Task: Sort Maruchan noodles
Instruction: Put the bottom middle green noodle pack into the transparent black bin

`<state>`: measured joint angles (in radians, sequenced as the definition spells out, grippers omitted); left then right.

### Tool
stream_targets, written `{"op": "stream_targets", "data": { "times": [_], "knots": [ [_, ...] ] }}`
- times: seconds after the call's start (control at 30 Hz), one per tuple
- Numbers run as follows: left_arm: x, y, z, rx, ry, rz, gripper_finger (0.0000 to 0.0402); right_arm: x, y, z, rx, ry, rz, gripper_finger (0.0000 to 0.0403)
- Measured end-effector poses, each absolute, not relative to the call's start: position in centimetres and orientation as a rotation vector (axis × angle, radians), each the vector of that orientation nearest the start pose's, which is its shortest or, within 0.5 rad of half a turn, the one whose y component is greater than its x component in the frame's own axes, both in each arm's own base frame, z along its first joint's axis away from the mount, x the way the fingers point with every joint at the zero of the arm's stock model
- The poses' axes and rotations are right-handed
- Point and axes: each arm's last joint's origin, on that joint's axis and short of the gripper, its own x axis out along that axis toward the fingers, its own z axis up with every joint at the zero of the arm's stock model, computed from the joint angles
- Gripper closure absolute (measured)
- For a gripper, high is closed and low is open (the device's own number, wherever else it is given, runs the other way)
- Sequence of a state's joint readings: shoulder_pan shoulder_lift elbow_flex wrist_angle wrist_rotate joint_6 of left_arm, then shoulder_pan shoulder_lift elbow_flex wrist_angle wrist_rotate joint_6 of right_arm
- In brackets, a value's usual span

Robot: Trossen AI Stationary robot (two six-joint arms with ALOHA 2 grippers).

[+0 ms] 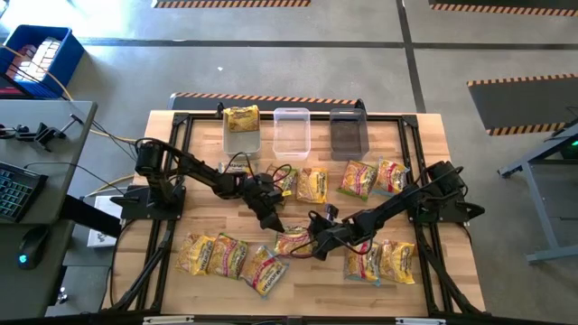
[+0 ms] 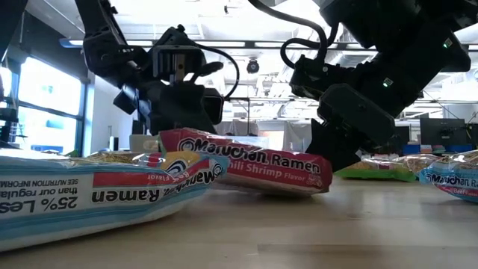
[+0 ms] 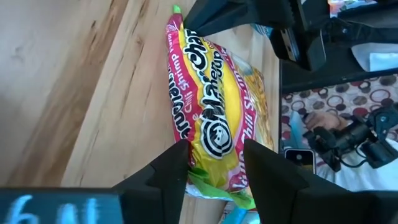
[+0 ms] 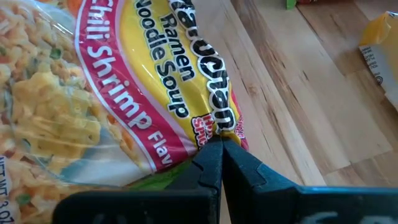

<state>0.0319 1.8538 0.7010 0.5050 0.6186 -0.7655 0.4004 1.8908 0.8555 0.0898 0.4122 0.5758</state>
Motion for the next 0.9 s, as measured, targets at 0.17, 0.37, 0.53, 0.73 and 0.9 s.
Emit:
{"op": "stream_targets", "data": {
  "times": [0.17,0.37,0.53,0.73,0.9],
  "knots": [
    [32.1,-0.7,10.2,-0.879,0.811,-0.322,0.0299,31.3,12.0,9.8,0.165,0.824,-0.258,0.0403],
    [32.0,-0.7,10.2,-0.804,0.8,-0.37,0.0369,31.4,12.0,9.8,0.18,0.804,-0.258,0.0403],
    [32.0,-0.5,10.1,-0.733,0.785,-0.403,0.0396,31.6,12.1,10.0,0.182,0.797,-0.252,0.0392],
    [31.9,0.4,10.2,-0.652,0.746,-0.418,0.04,31.5,11.9,12.0,0.139,0.879,-0.217,0.0323],
    [31.9,1.2,10.9,-0.534,0.689,-0.446,0.0401,31.1,10.2,15.6,0.154,0.935,-0.249,0.0248]
  ]
}}
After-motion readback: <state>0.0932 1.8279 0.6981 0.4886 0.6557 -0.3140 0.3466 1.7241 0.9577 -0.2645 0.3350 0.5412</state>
